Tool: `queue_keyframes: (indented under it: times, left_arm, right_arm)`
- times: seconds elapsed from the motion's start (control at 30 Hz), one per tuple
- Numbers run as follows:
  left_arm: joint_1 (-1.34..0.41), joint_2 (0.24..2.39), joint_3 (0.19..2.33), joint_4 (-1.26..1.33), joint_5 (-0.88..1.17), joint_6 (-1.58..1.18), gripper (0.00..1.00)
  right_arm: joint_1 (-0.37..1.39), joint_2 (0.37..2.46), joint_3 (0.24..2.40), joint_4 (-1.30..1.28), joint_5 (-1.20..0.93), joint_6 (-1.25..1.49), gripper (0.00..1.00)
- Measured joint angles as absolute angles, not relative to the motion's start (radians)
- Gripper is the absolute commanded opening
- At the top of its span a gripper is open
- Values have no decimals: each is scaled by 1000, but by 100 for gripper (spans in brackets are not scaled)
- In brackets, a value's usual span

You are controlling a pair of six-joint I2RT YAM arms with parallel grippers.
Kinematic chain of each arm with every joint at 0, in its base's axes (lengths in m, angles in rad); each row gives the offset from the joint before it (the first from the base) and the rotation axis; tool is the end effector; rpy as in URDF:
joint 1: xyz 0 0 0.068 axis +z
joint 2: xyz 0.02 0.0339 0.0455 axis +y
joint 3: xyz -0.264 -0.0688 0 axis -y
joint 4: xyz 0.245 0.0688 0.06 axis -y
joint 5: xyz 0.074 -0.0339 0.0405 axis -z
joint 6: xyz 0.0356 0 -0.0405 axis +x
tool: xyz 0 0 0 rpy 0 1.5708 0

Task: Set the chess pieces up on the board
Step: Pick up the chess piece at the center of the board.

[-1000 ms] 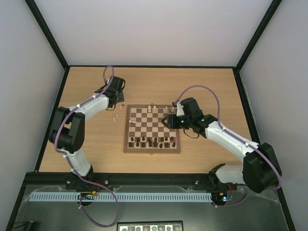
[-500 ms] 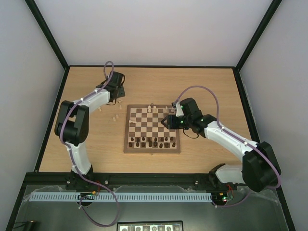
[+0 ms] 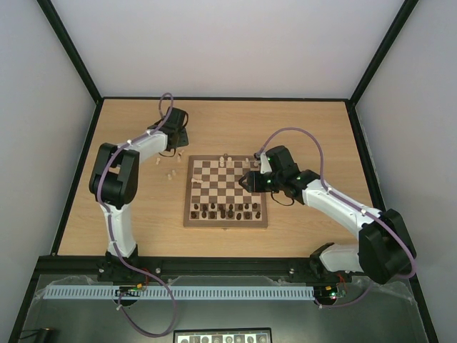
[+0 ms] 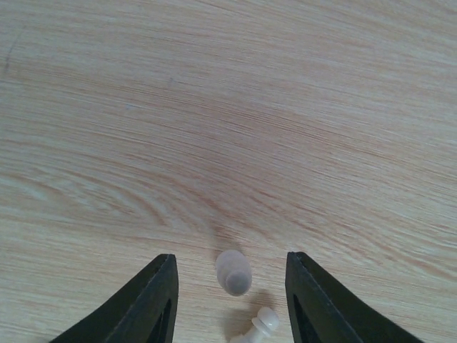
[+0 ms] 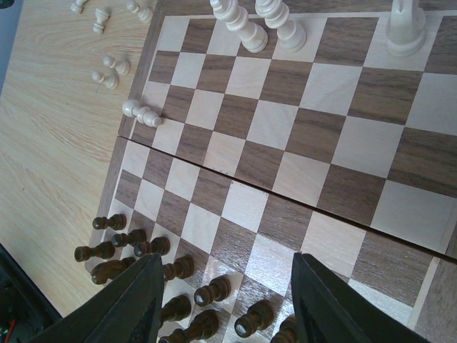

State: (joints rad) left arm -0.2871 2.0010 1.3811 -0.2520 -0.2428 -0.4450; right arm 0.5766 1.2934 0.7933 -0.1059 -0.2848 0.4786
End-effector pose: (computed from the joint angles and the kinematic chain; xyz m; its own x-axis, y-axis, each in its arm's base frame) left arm 0.4189 -0.1147 0.1768 -0.7172 -0.2239 -0.6599 -0.2019 0.9731 -0.1108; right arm 0.2296 0.1612 0.2410 -0.7540 0.0369 -0.6559 -0.4164 0.7454 0.5206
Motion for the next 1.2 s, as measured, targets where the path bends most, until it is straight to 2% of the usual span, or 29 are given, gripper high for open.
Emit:
queue_keyframes:
  times: [0.67, 1.2]
  left_arm:
    - [-287, 2045, 1395, -252, -225, -437, 10]
    - [-308, 2009, 1404, -280, -233, -435, 5]
  right_arm:
    - [578, 1298, 793, -105, -284, 479, 50]
    - [579, 1298, 793, -105, -284, 479, 50]
